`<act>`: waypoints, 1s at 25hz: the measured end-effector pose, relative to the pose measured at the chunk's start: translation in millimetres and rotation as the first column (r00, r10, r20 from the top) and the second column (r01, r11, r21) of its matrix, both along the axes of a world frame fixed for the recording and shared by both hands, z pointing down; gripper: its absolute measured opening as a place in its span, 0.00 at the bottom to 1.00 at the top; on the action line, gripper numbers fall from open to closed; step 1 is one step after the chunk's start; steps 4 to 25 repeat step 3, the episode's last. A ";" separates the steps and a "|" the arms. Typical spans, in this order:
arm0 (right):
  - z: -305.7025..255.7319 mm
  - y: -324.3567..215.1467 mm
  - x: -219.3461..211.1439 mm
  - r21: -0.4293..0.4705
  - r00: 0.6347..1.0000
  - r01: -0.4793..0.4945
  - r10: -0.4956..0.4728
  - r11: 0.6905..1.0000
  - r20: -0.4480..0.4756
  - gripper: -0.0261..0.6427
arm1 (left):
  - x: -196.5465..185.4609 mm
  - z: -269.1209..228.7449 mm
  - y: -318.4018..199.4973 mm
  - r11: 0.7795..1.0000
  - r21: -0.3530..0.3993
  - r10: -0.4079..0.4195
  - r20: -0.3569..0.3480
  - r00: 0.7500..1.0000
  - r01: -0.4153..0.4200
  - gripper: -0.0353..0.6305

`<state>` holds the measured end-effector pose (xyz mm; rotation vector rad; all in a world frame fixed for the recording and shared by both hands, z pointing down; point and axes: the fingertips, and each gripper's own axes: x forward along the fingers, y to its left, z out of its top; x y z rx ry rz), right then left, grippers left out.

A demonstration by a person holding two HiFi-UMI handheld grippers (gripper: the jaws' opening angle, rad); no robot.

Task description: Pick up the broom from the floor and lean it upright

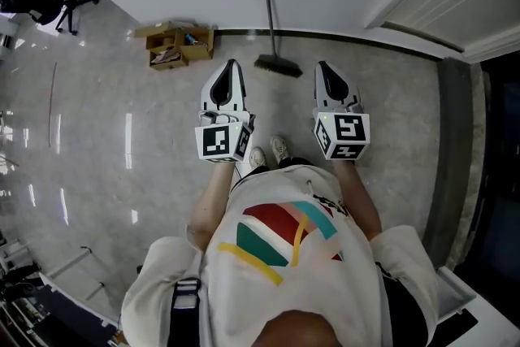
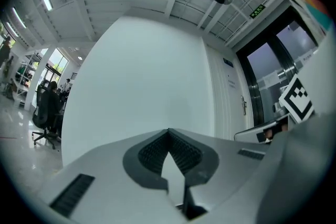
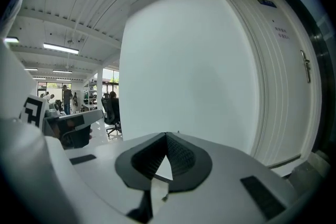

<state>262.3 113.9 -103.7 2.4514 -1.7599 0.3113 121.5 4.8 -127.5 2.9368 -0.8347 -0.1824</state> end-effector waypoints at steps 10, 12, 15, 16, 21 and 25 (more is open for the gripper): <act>-0.6 -6.5 -0.5 -0.011 0.999 0.036 -0.036 0.999 -0.033 0.06 | 4.1 -6.7 -7.7 1.000 0.017 0.003 -0.010 1.000 -0.003 0.12; -0.6 -6.5 -0.5 -0.011 0.999 0.036 -0.036 0.999 -0.033 0.06 | 4.1 -6.7 -7.7 1.000 0.017 0.003 -0.010 1.000 -0.003 0.12; -0.6 -6.5 -0.5 -0.011 0.999 0.036 -0.036 0.999 -0.033 0.06 | 4.1 -6.7 -7.7 1.000 0.017 0.003 -0.010 1.000 -0.003 0.12; -0.6 -6.5 -0.5 -0.011 0.999 0.036 -0.036 0.999 -0.033 0.06 | 4.1 -6.7 -7.7 1.000 0.017 0.003 -0.010 1.000 -0.003 0.12; -0.6 -6.5 -0.5 -0.011 0.999 0.036 -0.036 0.999 -0.033 0.06 | 4.1 -6.7 -7.7 1.000 0.017 0.003 -0.010 1.000 -0.003 0.12; -0.6 -6.5 -0.5 -0.011 0.999 0.036 -0.036 0.999 -0.033 0.06 | 4.1 -6.7 -7.7 1.000 0.017 0.003 -0.010 1.000 -0.003 0.12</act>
